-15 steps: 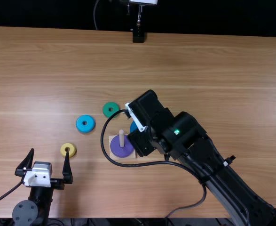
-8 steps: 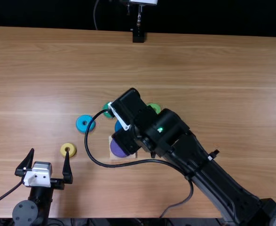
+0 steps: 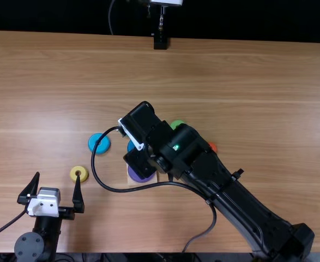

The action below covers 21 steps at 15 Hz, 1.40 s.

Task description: Build the Hanoi tower: stack the rings onto the peg from bottom to top in this color order: purple, dark blue, light blue, dark green, light green, yellow, orange.

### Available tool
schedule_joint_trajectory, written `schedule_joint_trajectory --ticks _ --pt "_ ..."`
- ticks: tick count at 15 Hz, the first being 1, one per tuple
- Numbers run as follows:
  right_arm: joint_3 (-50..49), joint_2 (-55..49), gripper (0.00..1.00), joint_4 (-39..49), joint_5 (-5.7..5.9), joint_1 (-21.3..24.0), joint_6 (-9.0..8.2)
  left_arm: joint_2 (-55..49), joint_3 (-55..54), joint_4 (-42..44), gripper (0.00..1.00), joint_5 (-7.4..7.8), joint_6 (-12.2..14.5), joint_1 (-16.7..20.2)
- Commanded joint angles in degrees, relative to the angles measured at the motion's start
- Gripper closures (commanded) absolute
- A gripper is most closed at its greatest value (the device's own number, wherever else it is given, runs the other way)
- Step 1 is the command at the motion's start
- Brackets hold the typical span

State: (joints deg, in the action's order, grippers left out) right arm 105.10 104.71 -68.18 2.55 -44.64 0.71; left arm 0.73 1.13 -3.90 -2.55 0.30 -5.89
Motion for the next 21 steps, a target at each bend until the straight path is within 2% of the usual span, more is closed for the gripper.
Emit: schedule_joint_trajectory --ticks 1,12,13,14,15,19,21 --pt "1.7 0.7 1.0 -0.1 0.09 -0.8 -0.18 -0.7 -1.1 -0.6 0.0 0.23 0.8 0.2" --pt "1.2 0.6 1.0 -0.3 0.09 -2.6 -0.39 -0.7 -1.1 -0.6 0.0 0.23 0.8 0.2" --pt "1.1 0.6 0.78 -0.3 0.09 -2.6 -0.5 -0.7 -1.1 -0.6 0.0 0.23 0.8 0.2" --pt "1.0 0.6 0.24 -0.3 0.09 -2.5 -0.5 -0.7 -1.1 -0.6 0.0 0.23 0.8 0.2" --pt "0.6 0.6 0.0 -0.4 0.3 -2.4 -0.39 -0.7 -1.1 -0.6 0.0 0.23 0.8 0.2" --pt "0.2 0.3 0.0 0.6 1.67 -1.6 -0.39 -0.7 -1.1 -0.6 0.0 0.23 0.8 0.2" --pt "2.0 0.0 0.0 1.8 2.09 0.8 -0.39 -0.7 -1.1 -0.6 0.0 0.23 0.8 0.2"
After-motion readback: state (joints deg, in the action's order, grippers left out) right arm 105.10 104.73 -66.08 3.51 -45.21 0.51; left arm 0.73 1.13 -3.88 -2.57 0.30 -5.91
